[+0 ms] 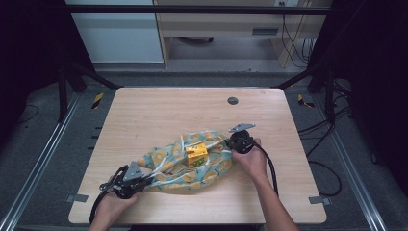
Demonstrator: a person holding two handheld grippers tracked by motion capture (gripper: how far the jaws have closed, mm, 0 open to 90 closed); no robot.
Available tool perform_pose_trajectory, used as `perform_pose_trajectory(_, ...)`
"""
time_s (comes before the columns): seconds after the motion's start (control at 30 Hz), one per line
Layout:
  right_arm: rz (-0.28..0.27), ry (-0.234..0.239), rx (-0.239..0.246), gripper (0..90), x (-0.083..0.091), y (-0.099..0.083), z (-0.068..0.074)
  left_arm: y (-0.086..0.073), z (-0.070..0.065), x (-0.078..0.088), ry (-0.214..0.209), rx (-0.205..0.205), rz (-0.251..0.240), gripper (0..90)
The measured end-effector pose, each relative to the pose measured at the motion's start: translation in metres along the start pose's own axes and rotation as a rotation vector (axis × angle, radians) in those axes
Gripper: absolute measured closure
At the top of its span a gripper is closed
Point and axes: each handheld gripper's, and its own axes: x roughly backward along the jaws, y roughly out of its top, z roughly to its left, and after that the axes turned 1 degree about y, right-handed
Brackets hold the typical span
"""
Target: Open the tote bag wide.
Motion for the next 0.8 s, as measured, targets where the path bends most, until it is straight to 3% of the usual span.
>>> perform_pose_trajectory(0.2, -0.01, 0.002, -0.007, 87.3, 0.004, 0.002, 0.002, 0.001, -0.001, 0.002, 0.011, -0.002, -0.038, 88.4)
perform_pose_trajectory(0.33, -0.055, -0.019, -0.022, 67.9, 0.018, 0.007, 0.005, 0.003, -0.001, 0.009, 0.019, 0.006, -0.088, 83.6)
perform_pose_trajectory(0.5, -0.098, -0.037, -0.022, 47.9, 0.04, 0.011, 0.007, 0.009, -0.003, 0.021, 0.046, 0.033, -0.161, 63.2)
perform_pose_trajectory(0.6, -0.13, -0.038, -0.013, 38.5, 0.056, 0.019, 0.01, 0.014, -0.003, 0.03, 0.06, 0.05, -0.202, 42.8)
perform_pose_trajectory(0.73, -0.164, -0.022, 0.01, 29.6, 0.073, 0.029, 0.016, 0.019, -0.004, 0.04, 0.062, 0.056, -0.242, 28.7)
perform_pose_trajectory(0.8, -0.179, -0.009, 0.03, 27.1, 0.084, 0.032, 0.023, 0.023, -0.005, 0.045, 0.06, 0.059, -0.265, 27.0)
